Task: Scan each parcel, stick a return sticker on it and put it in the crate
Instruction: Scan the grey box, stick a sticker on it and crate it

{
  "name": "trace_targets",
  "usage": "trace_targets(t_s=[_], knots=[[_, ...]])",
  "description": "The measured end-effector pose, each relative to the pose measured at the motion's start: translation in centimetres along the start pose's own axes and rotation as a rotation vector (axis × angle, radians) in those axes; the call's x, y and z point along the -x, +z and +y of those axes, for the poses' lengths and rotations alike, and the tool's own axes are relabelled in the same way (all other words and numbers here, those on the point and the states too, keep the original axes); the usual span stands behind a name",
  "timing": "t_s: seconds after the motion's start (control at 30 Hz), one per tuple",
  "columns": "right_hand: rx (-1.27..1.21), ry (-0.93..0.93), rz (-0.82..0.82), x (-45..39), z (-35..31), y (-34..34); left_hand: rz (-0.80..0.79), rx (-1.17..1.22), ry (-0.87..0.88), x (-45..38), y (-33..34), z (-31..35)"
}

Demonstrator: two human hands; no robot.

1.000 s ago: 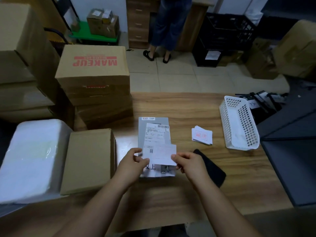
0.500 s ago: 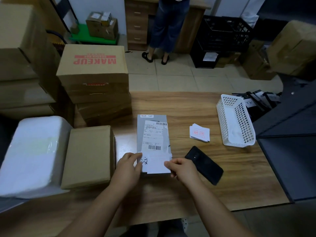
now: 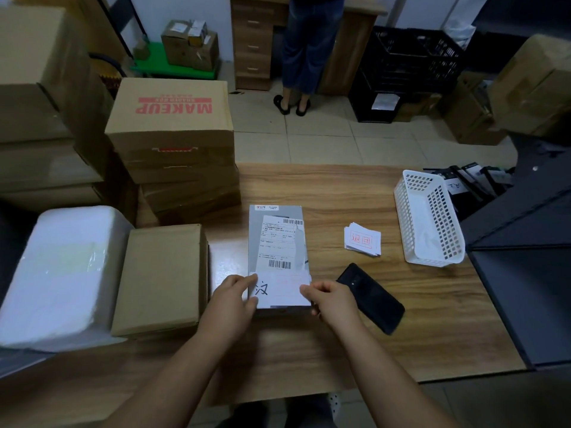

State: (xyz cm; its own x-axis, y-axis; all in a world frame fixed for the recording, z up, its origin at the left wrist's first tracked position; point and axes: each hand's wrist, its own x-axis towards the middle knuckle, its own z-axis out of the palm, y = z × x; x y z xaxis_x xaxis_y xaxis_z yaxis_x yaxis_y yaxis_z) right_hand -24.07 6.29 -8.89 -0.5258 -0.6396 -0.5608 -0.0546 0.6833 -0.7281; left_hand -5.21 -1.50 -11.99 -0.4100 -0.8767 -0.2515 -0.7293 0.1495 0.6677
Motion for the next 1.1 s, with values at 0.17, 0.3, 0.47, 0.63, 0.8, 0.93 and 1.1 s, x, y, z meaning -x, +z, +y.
trace_targets(t_s=[0.17, 0.3, 0.47, 0.63, 0.8, 0.93, 1.1], knots=[[0.061, -0.017, 0.016, -0.2, -0.4, -0.2, -0.009, -0.024, -0.013, -0.3, -0.1, 0.0], [0.163, -0.021, 0.058, -0.3, -0.3, 0.2, -0.012, -0.057, -0.019, -0.5, -0.1, 0.0], [0.426, -0.120, 0.138, -0.1, -0.6, 0.7, -0.011, -0.090, -0.021, -1.0, -0.1, 0.1], [0.567, -0.174, 0.162, -0.2, -0.8, 1.1, -0.016, -0.128, -0.027, -1.2, -0.3, 0.2], [0.254, -0.014, 0.141, -1.0, -0.3, -0.5, -0.019, -0.124, -0.024, -1.3, -0.4, 0.2], [0.287, -0.199, 0.044, -1.4, 0.2, -0.6, -0.020, -0.119, -0.013, -1.4, -0.4, 0.3], [0.470, -0.367, -0.131, -1.2, 1.6, -0.5, -0.035, -0.117, -0.024, -1.4, -0.4, -0.1]])
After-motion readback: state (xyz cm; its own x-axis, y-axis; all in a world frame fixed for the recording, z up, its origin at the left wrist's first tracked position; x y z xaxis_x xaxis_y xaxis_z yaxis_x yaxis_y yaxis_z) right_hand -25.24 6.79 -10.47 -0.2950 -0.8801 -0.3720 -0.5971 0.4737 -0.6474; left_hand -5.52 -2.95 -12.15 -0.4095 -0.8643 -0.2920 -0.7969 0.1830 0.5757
